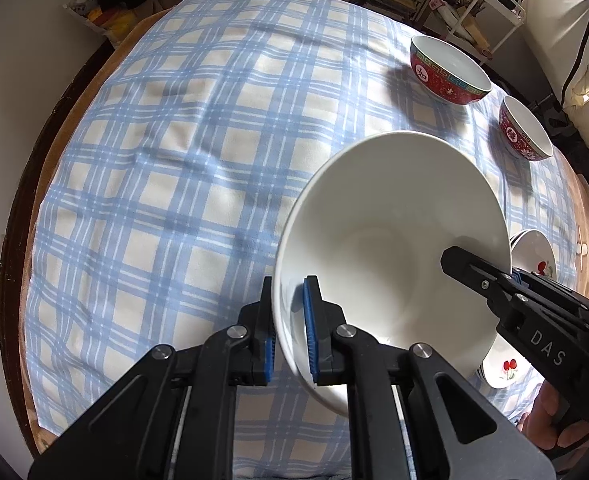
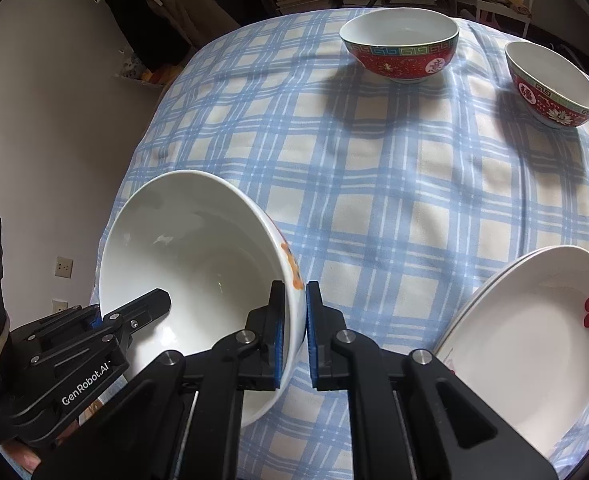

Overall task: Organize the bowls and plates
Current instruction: 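Carry both held white bowls across the table and lower them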

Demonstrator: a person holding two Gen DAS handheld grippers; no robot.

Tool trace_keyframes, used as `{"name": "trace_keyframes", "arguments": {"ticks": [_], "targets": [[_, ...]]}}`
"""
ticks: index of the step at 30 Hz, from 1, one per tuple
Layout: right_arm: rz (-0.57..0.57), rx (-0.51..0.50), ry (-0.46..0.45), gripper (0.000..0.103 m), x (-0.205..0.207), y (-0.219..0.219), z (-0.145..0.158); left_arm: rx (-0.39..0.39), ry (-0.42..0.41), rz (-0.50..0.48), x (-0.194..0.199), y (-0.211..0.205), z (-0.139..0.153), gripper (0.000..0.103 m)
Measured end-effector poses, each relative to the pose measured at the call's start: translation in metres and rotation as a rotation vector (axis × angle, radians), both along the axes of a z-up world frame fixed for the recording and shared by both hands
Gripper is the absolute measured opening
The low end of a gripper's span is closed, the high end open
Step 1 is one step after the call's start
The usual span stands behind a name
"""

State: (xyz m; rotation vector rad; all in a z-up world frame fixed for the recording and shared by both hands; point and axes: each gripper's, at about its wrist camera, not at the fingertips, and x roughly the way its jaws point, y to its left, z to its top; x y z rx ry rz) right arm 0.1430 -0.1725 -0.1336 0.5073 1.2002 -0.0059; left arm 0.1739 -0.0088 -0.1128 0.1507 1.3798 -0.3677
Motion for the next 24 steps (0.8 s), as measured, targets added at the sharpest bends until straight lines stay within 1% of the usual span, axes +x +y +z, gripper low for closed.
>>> {"name": "trace_keyframes", "arguments": {"ticks": [9, 15, 22, 24], "targets": [[-0.009, -0.026, 0.012, 0.011, -0.015, -0.009, -0.005, 0.003, 0.018, -0.024, -0.014, -0.011, -0.010, 0.014], [-0.028, -0.008, 0.023, 0.011, -0.021, -0.016, -0.014, 0.006, 0.032, -0.033, -0.020, -0.016, -0.020, 0.014], [-0.037, -0.019, 0.041, 0.011, -0.022, -0.021, -0.022, 0.016, 0.053, -0.040, -0.023, -0.021, -0.032, 0.014], [-0.038, -0.019, 0.045, 0.011, -0.022, -0.021, -0.024, 0.017, 0.036, -0.043, -0.024, -0.022, -0.034, 0.015]]}}
